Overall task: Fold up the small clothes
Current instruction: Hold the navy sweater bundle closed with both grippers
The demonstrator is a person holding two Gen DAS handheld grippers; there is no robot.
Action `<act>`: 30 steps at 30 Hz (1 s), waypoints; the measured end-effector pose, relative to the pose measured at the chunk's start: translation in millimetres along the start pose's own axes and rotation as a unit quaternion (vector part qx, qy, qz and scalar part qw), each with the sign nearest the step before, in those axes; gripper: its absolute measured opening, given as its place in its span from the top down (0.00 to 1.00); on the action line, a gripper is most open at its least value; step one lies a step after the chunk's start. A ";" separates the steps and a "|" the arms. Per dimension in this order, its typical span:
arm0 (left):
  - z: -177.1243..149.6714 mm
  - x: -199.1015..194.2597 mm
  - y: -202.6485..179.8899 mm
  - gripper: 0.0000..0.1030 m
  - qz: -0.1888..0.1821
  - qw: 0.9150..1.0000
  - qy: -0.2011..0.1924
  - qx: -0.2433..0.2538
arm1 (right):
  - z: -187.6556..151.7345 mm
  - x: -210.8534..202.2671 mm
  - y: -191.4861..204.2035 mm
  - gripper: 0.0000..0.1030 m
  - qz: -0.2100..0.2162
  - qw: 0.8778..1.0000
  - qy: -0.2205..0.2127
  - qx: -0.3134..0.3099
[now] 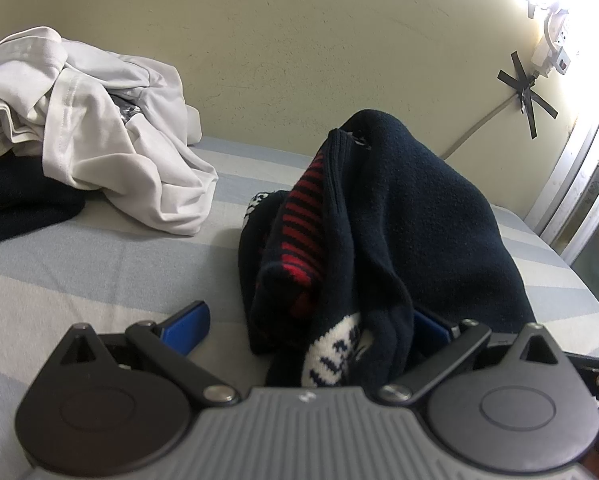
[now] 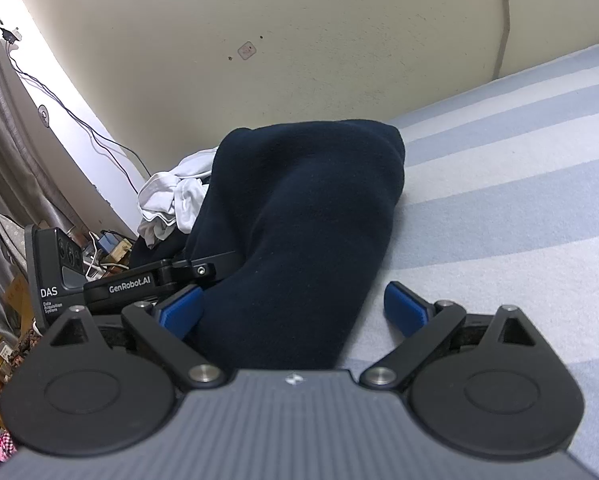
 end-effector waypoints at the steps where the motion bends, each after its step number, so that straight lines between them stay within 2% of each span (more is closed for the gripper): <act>1: 0.0 -0.1 -0.4 0.00 0.001 1.000 -0.001 -0.001 | 0.2 0.5 0.0 0.03 0.001 1.000 0.000 -0.001; 4: -1.1 -1.0 -1.4 0.00 0.004 1.000 -0.005 -0.003 | 0.1 1.8 1.9 0.00 0.008 1.000 0.003 -0.008; 21: -5.0 -3.3 -5.1 0.00 0.008 1.000 -0.012 -0.008 | 0.3 5.1 3.6 0.00 -0.002 1.000 -0.004 -0.009; 30: -5.9 -4.7 -4.2 0.00 0.005 1.000 -0.015 -0.011 | 0.4 4.7 0.8 0.00 0.009 1.000 -0.003 -0.007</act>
Point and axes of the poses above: each gripper's, at about its wrist camera, not at the fingertips, and x roughly the way its jaws point, y to its left, z to its top, the point moved 6 cm from there along x, roughly the way its jaws point, and after that the axes turned 12 degrees about -z, right-handed, at the moved point
